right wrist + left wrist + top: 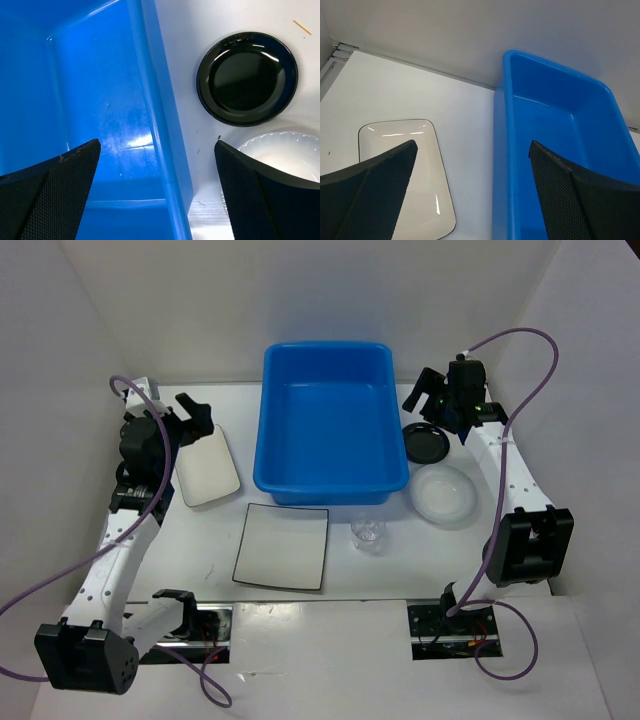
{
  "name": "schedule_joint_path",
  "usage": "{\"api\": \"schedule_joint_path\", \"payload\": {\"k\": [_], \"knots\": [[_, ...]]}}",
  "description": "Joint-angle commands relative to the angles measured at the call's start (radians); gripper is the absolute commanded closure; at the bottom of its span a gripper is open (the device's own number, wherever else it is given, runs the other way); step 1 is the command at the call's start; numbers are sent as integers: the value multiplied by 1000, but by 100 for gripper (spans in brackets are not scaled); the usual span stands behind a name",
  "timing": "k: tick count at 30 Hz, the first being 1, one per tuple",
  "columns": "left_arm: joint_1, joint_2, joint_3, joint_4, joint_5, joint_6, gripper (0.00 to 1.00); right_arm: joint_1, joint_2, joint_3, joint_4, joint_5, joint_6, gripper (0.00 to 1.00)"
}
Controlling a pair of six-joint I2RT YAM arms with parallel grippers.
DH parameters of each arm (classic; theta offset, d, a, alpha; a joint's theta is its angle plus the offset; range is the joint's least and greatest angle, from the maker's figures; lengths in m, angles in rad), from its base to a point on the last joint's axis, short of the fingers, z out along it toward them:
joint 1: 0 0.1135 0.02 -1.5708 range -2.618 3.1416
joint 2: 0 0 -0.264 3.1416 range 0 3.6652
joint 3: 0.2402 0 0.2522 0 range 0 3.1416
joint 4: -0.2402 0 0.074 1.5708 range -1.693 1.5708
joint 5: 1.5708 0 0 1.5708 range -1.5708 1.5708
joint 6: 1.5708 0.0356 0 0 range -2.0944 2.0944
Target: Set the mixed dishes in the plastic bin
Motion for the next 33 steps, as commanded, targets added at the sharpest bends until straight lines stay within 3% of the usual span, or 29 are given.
{"api": "schedule_joint_path", "payload": {"k": [1,14,26,30,32,33], "knots": [[-1,-38,16,63,-25,50,0,-3,-8,17,11,1,11,0],[-1,-44,-14,99,-25,50,0,-3,-8,6,30,-111,-12,0],[-1,-35,-14,99,-13,65,0,-3,-114,-84,109,-102,-9,0],[-19,129,63,-27,-56,142,0,-3,-88,-72,85,4,-18,0],[-29,139,63,-27,-97,142,6,-3,-58,-51,56,15,-30,9],[-29,149,84,-47,-140,142,15,-3,-36,-33,44,15,-39,19]]}}
